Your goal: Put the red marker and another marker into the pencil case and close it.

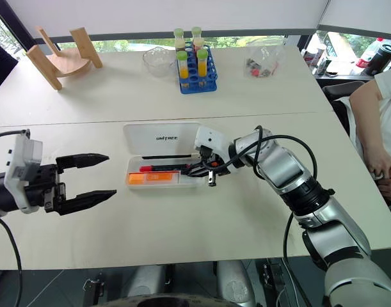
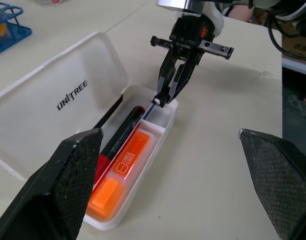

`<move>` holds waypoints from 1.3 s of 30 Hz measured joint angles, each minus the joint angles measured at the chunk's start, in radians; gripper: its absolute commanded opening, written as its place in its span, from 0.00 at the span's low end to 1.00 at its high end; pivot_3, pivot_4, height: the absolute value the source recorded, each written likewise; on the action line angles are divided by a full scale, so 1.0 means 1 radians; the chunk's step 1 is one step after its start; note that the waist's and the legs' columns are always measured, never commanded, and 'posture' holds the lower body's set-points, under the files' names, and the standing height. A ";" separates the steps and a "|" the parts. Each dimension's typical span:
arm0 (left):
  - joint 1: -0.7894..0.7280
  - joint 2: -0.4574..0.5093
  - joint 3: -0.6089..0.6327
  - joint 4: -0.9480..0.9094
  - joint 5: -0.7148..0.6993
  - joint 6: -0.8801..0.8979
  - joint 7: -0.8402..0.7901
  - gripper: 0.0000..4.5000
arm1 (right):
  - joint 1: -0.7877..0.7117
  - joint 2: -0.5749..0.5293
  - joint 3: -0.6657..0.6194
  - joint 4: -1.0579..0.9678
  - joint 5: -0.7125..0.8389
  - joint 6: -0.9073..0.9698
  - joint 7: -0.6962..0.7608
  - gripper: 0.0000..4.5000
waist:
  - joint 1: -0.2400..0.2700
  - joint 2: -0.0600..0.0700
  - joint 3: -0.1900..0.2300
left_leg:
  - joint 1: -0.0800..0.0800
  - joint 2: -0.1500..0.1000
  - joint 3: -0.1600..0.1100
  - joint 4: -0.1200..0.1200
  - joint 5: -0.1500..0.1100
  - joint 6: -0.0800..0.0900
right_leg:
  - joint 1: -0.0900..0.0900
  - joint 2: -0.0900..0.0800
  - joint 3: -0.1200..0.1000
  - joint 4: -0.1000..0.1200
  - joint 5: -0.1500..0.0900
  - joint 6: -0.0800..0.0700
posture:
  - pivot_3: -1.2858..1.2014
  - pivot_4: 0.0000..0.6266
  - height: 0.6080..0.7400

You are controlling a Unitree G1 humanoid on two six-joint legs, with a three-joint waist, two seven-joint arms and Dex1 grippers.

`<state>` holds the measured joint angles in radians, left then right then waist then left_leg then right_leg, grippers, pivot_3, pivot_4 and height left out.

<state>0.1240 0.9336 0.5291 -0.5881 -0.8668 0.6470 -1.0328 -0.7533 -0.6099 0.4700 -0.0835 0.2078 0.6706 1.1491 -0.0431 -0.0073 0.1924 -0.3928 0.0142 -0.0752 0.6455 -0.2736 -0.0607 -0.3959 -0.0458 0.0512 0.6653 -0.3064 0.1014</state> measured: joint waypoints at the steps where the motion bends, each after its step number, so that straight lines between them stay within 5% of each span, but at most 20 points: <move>1: 0.004 -0.003 0.000 -0.009 -0.004 0.000 0.005 1.00 | 0.000 0.003 0.004 0.005 -0.006 -0.002 0.005 0.30 | 0.000 0.000 0.000 | 0.000 0.000 0.000 0.000 0.000 0.000 | 0.000 0.000 0.000 0.000 0.000 0.000 | 0.52 0.24 1.00; 7: 0.023 -0.011 0.002 -0.023 -0.016 0.000 0.029 1.00 | 0.000 0.006 0.024 0.011 -0.028 -0.004 0.026 0.98 | 0.000 0.000 0.000 | 0.000 0.000 0.000 0.000 0.000 0.000 | 0.000 0.000 0.000 0.000 0.000 0.000 | 0.52 0.24 1.00; 12: 0.028 -0.011 0.001 -0.018 -0.008 0.000 0.051 1.00 | -0.002 0.006 0.007 0.008 -0.014 0.012 0.036 0.98 | 0.000 0.000 0.000 | 0.000 0.000 0.000 0.000 0.000 0.000 | 0.000 0.000 0.000 0.000 0.000 0.000 | 0.52 0.24 1.00; 22: -0.104 0.001 -0.012 0.270 0.127 -0.068 0.064 1.00 | -0.038 -0.095 -0.280 -0.155 0.186 0.181 0.034 0.98 | 0.004 0.000 0.000 | 0.000 -0.001 -0.001 0.000 0.000 0.000 | 0.001 0.001 -0.001 0.000 0.000 0.000 | 0.52 0.24 1.00; 25: -0.232 0.001 -0.082 0.417 0.200 -0.126 0.069 0.80 | -0.027 -0.118 -0.328 -0.191 0.217 0.220 0.004 1.00 | 0.003 0.000 0.000 | 0.000 -0.001 0.000 0.000 0.000 0.000 | 0.001 0.000 -0.001 0.000 0.000 0.000 | 0.52 0.24 1.00; 32: -0.548 -0.100 -0.309 0.847 0.420 -0.348 0.039 0.01 | 0.045 -0.177 -0.414 -0.268 0.279 0.287 -0.066 1.00 | 0.009 0.000 0.000 | -0.001 -0.002 -0.001 0.001 0.000 0.000 | 0.000 0.000 -0.001 0.000 0.000 0.000 | 0.52 0.24 1.00; 39: -0.835 -0.288 -0.448 1.273 0.588 -0.564 0.022 0.01 | 0.101 -0.213 -0.464 -0.326 0.320 0.332 -0.144 1.00 | 0.012 -0.001 0.000 | -0.005 -0.002 -0.001 0.003 0.000 0.000 | -0.002 0.000 -0.002 0.001 0.000 0.001 | 0.52 0.24 1.00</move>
<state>-0.7113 0.6453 0.0811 0.6851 -0.2791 0.0826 -1.0104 -0.6523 -0.8226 0.0064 -0.4095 0.5279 1.0031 1.0053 -0.0309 -0.0086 0.1920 -0.3974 0.0119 -0.0767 0.6486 -0.2733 -0.0605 -0.3978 -0.0456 0.0487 0.6667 -0.3060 0.1022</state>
